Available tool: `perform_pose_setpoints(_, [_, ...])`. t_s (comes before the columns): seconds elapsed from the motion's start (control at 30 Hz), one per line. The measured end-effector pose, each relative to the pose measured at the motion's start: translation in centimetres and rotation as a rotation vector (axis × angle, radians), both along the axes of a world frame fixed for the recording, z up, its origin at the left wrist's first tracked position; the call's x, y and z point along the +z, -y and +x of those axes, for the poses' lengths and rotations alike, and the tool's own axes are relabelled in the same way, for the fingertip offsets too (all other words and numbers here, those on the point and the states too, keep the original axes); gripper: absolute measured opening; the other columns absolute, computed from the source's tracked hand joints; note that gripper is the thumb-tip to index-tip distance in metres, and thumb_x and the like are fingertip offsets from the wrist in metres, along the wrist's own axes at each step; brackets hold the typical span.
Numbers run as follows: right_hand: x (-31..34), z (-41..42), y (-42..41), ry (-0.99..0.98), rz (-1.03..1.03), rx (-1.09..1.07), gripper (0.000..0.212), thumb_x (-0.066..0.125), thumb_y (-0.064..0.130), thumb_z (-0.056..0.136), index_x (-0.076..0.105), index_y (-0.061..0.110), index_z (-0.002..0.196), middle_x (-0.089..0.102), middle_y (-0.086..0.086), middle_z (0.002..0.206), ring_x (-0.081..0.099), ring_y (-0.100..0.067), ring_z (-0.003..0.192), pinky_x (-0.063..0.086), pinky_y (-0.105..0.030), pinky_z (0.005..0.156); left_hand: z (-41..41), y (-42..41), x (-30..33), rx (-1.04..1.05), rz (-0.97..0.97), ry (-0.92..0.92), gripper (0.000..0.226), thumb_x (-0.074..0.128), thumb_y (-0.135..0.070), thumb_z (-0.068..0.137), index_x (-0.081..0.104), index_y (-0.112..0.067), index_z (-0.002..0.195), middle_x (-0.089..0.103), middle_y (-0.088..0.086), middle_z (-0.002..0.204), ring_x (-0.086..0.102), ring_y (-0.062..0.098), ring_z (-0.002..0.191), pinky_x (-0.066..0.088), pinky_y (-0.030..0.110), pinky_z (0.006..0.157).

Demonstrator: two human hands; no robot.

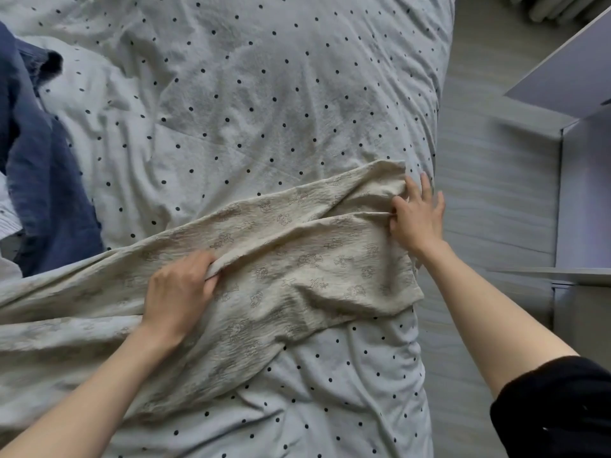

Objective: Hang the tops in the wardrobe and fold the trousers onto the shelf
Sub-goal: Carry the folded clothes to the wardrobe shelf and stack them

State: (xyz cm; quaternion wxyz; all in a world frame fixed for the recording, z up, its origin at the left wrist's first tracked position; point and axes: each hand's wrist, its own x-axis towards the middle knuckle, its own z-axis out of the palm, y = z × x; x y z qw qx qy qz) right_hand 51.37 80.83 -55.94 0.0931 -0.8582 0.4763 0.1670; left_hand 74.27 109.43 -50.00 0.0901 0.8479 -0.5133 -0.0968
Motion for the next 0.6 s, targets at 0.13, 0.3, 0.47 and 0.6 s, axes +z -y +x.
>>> perform_pose_setpoints(0.13, [2.1,-0.6,1.1,0.139,-0.08,-0.146,0.019,0.053,0.008,0.083,0.061,0.006,0.1,0.028,-0.013,0.152,0.013,-0.028,0.144,0.012,-0.055,0.112,0.6,0.8,1.3,0.012,-0.094,0.019,0.027,0.054,-0.028,0.082,0.068,-0.004,0.082,0.067,0.015,0.065,0.061,0.036,0.046,0.044,0.034,0.039])
perform_pose_setpoints(0.3, [3.9,2.8,4.8,0.155,-0.136,-0.19,0.019,0.043,0.005,0.09,0.055,0.004,0.104,0.061,-0.021,0.105,0.053,-0.036,0.106,0.015,-0.058,0.112,1.9,4.0,1.3,0.188,-0.039,-0.041,0.015,0.068,-0.008,0.082,0.068,-0.007,0.097,0.069,0.022,0.081,0.065,0.043,0.068,0.049,0.046,0.058])
perform_pose_setpoints(0.47, [3.0,6.5,5.9,0.179,-0.196,-0.253,0.025,0.042,0.005,0.091,0.055,0.007,0.112,0.061,-0.02,0.111,0.052,-0.034,0.111,0.024,-0.049,0.108,3.1,5.1,0.0,0.203,-0.092,-0.014,0.018,0.057,-0.023,0.093,0.066,-0.009,0.098,0.069,0.015,0.091,0.064,0.035,0.078,0.046,0.042,0.068])
perform_pose_setpoints(0.6, [2.1,6.2,3.2,0.172,-0.16,-0.203,0.041,0.047,0.017,0.094,0.038,0.011,0.135,0.039,-0.014,0.142,0.03,-0.03,0.134,0.015,-0.056,0.11,3.4,4.1,-1.0,0.193,-0.084,0.022,0.027,0.059,-0.029,0.09,0.062,-0.007,0.105,0.065,0.013,0.098,0.061,0.028,0.086,0.041,0.04,0.077])
